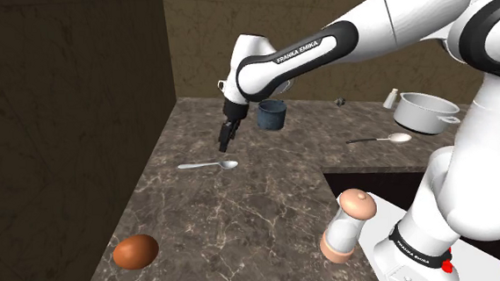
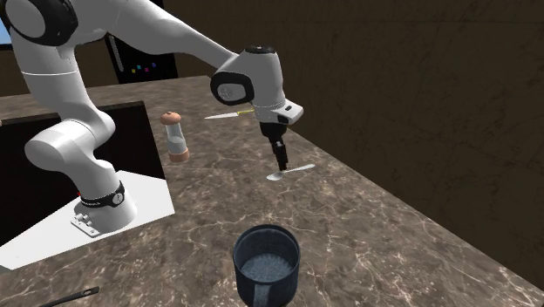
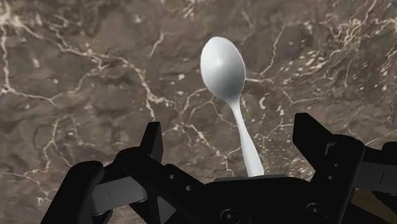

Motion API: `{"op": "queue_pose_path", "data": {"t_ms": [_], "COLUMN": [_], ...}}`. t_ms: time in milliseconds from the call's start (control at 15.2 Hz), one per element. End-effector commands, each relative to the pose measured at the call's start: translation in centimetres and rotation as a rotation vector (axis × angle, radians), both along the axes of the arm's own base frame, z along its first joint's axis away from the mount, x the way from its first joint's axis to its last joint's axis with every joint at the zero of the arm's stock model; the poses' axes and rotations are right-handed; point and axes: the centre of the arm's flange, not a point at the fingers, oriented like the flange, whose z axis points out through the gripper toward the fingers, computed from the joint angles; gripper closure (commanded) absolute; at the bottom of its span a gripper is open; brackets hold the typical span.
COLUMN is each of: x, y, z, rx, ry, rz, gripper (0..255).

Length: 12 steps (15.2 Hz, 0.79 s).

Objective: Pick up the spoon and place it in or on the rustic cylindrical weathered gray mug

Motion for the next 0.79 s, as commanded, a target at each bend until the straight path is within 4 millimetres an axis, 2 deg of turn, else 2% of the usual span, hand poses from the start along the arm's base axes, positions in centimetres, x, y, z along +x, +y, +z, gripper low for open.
{"op": "queue_pose_path", "data": {"t_ms": [0, 264, 726], "x": [1.4, 3.4, 3.8], "y": [1.8, 5.2, 6.1], "z": [-1.0, -2.8, -6.4], "rx": [0.014, 0.039, 0.039], "ry": [-0.009, -0.024, -0.024], "rz": [0.038, 0.106, 0.106], "gripper": [0, 0, 0]}}
